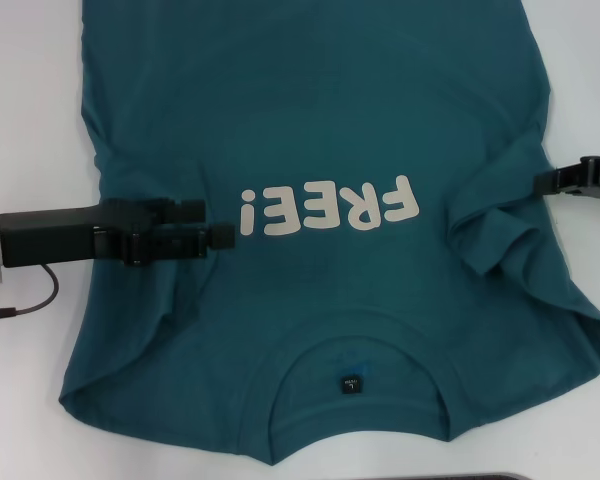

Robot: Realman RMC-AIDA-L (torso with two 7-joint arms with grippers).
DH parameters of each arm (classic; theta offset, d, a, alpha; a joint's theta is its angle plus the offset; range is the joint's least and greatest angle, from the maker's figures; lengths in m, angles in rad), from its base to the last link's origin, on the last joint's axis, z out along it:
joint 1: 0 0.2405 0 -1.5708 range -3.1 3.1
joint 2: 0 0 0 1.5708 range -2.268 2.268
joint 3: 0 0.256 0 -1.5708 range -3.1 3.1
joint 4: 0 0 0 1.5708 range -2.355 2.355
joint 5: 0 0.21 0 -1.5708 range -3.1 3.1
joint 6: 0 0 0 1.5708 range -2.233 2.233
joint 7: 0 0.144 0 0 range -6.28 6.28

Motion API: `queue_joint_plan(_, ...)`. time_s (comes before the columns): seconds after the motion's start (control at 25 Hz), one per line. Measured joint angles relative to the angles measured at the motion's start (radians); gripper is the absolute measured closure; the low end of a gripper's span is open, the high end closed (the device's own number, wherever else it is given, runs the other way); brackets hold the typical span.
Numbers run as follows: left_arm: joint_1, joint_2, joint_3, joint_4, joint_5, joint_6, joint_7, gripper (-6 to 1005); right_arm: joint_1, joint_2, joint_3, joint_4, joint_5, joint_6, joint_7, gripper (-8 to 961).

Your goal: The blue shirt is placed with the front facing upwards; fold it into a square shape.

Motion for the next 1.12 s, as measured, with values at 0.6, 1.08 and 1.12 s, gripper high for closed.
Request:
queue_joint_plan(0.6, 0.002, 0.000, -0.001, 0.001, 0.000, 0.000, 0.001, 124, -0.027, -0.006, 0.069, 0.025, 0.010, 0.037, 0.005, 656)
queue_joint_plan(1.08, 0.000, 0.001, -0.002, -0.003, 0.000, 0.000, 0.002, 124, -0.047, -0.008, 0.068, 0.016, 0.006, 0.038, 0.014, 345)
queue_joint_plan(1.12, 0.000, 0.002, -0.002, -0.003, 0.000, 0.000, 0.002, 124, -0.048, -0.009, 0.068, 0.015, 0.006, 0.036, 0.014, 334)
